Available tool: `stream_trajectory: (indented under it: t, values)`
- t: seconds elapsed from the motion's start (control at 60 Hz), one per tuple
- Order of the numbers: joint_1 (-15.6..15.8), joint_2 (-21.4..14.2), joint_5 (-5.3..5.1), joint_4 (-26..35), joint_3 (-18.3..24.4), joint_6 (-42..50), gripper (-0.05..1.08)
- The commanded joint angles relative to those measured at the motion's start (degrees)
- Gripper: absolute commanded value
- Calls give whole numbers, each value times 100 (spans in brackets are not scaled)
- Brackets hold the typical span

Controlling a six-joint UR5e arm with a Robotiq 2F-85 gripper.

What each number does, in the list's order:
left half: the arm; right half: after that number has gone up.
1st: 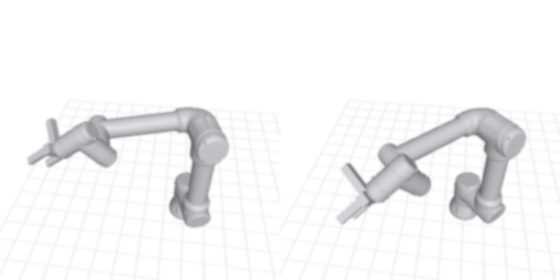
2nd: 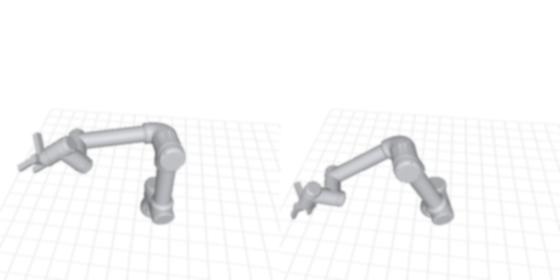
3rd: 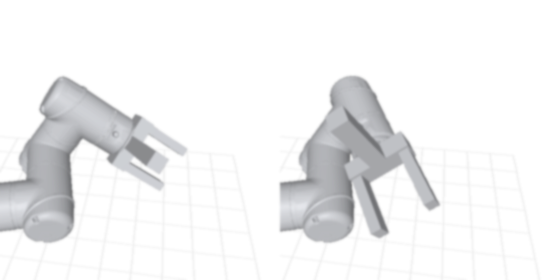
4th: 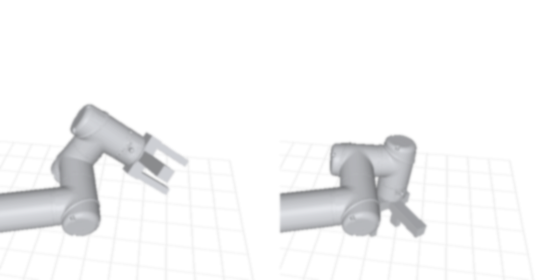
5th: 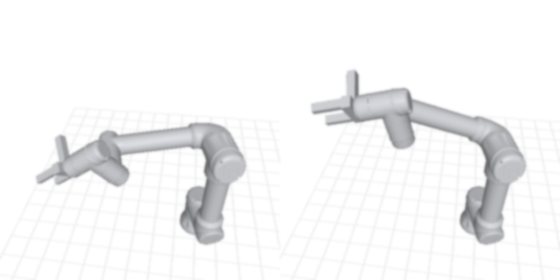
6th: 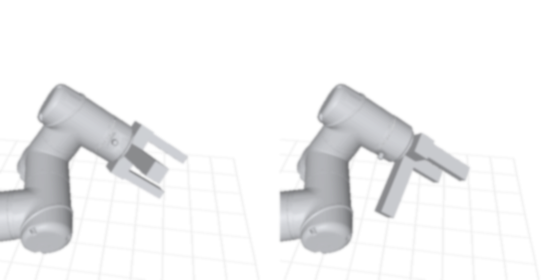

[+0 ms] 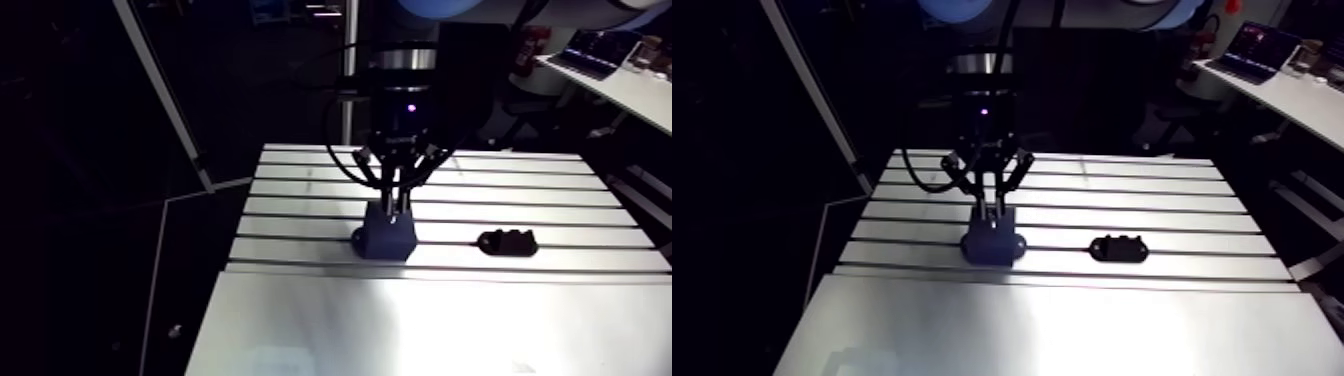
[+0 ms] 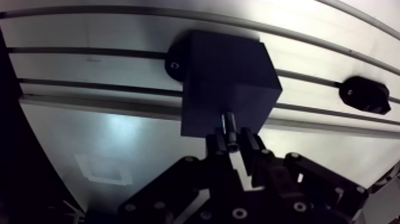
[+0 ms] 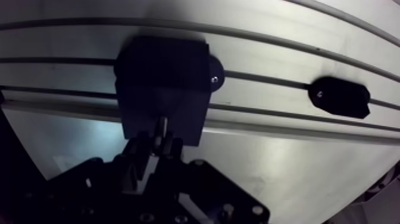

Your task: Pick up the M10 bolt and insert it into the hole until fully seated.

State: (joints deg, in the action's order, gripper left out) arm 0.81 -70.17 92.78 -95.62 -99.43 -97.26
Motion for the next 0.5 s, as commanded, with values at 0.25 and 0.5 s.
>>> stream_trajectory:
  t: [0.25, 0.5]
  values:
    - [-9, -152, -41, -322, 50, -59, 0]
    - [-77, -545, -80, 113, 601, -70, 0]
